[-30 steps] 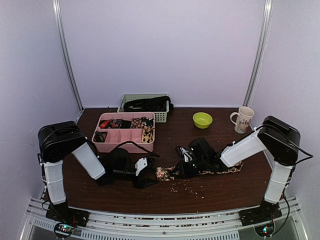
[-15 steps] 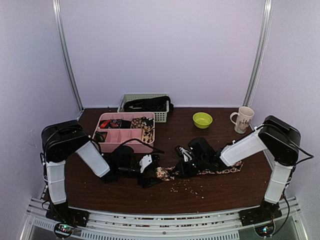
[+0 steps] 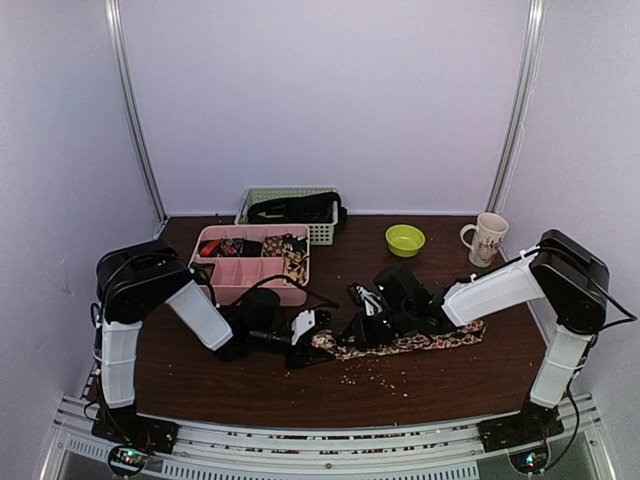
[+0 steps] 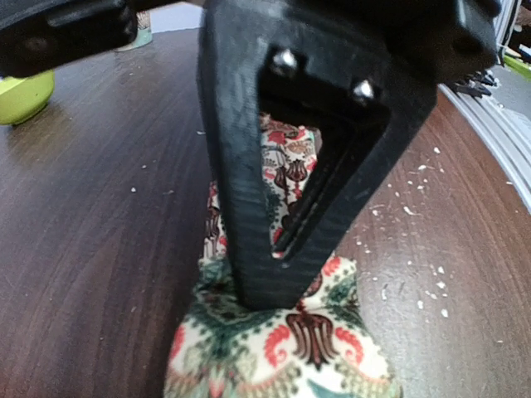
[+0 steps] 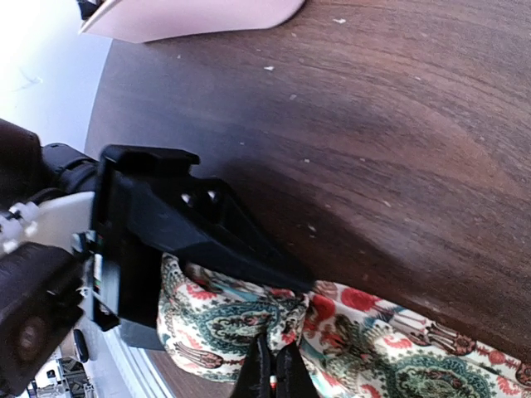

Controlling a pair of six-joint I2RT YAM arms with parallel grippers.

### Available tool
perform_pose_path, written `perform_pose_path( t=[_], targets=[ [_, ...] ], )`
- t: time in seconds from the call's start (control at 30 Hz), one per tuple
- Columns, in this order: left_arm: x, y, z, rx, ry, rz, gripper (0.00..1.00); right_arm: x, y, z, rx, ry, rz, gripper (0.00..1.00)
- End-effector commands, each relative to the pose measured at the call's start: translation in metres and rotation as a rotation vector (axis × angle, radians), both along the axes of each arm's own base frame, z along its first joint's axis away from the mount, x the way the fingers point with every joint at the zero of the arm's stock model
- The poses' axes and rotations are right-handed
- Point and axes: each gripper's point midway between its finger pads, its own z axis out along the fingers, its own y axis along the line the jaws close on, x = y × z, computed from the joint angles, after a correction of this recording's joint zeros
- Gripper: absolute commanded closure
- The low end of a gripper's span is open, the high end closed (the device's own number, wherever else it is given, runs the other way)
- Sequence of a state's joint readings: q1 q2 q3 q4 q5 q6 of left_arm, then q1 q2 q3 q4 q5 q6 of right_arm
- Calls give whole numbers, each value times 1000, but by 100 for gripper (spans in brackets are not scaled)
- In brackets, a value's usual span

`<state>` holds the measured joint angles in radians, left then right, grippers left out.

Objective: Roll the ties
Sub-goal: Roll the tie at the center of the board.

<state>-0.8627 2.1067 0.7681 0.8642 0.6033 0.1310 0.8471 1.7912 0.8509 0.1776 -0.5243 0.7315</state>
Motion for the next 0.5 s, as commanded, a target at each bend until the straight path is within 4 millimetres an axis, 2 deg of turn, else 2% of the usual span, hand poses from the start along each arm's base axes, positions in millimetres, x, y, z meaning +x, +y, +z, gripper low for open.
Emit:
perform_pose_path(
  t=[0.0, 0.1, 0.3, 0.47],
  targets=[
    [-26, 13, -27, 66, 91, -46, 63, 0, 10, 18, 19, -25, 29, 100],
    [-24, 15, -25, 63, 84, -29, 63, 0, 6, -1, -27, -7, 35, 100],
    [-17, 21, -11, 29, 40, 27, 41, -2, -10, -47, -126, 31, 16, 100],
    [-10, 42, 2, -14, 1, 117, 37, -5, -20, -69, -164, 52, 3, 100]
  ],
)
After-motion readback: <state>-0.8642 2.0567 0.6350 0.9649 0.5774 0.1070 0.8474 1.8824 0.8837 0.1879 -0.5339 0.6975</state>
